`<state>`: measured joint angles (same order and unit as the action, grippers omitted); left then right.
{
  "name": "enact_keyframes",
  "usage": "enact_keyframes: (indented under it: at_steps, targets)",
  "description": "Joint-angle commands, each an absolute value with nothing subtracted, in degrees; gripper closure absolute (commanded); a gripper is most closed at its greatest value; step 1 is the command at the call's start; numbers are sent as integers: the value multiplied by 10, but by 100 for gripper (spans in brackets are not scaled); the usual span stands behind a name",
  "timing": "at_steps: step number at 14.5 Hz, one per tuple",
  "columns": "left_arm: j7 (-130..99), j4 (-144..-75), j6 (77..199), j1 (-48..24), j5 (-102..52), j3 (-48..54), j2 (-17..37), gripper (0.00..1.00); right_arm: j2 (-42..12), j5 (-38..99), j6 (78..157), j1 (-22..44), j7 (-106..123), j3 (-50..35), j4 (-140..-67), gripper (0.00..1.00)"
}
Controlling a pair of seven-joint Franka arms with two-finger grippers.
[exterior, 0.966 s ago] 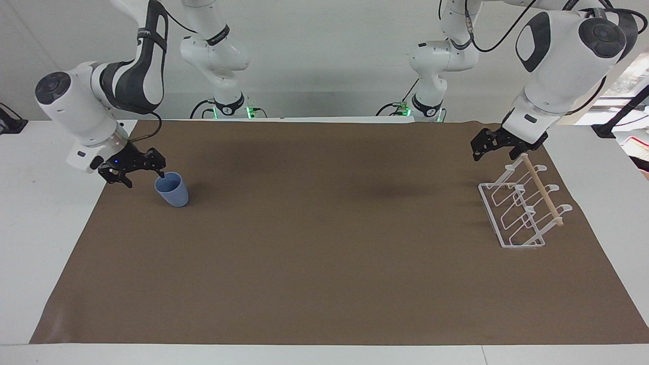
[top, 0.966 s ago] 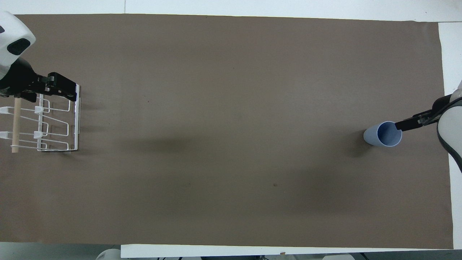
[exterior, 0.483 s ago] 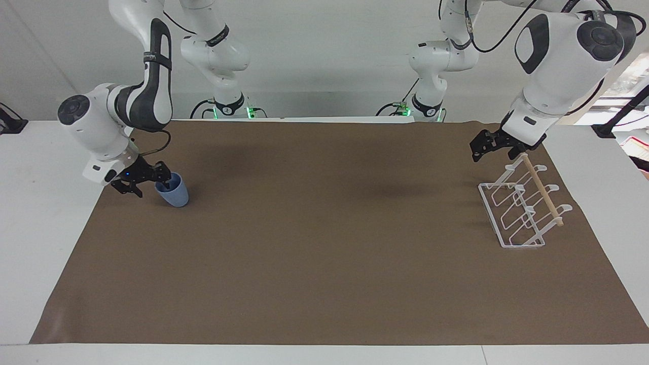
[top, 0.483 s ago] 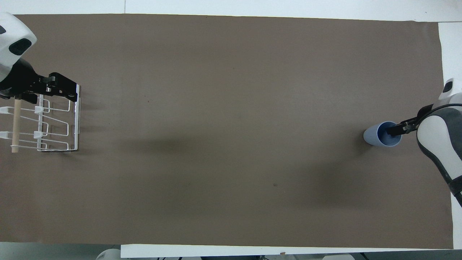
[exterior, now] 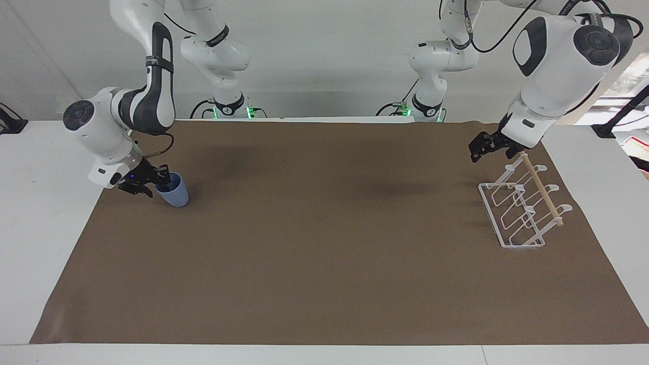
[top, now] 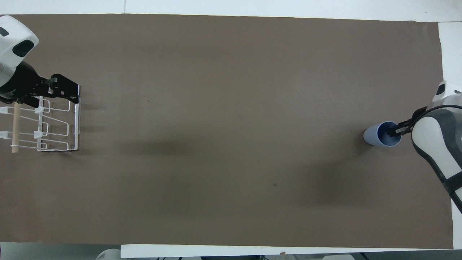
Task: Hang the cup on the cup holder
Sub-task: 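Lift the cup with the right gripper while the left gripper opens toward it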
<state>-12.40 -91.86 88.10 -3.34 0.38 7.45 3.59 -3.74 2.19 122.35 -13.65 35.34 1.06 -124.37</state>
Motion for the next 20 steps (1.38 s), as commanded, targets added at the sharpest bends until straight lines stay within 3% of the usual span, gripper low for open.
enact_keyframes:
  at_steps: [1, 4, 7, 10, 14, 17, 20]
  targets:
    - [-158, -939, 879, -31, -3, 75, 17, 0, -28, 25, 1233, -139, 369, 9, -1257, 96]
    - [-180, -940, 883, -29, -3, 75, 17, 0, -30, 22, 1214, -137, 374, 9, -1242, 100]
    - [-236, -931, 886, -28, -6, 75, 21, 0, -33, 39, 1063, -128, 400, -3, -1141, 100]
    - [-282, -911, 886, -28, -11, 76, 28, 0, -9, 244, 992, -95, 376, -11, -1127, 100]
    - [-447, -893, 907, -31, -62, 76, 40, 0, -8, 463, 1000, -18, 230, -11, -1128, 100]
    - [-582, -897, 931, -36, -117, 76, 39, 0, -9, 606, 1053, 55, 114, -11, -1128, 100]
    - [-724, -897, 942, -38, -188, 78, 39, 0, -10, 664, 1124, 120, 52, -11, -1129, 100]
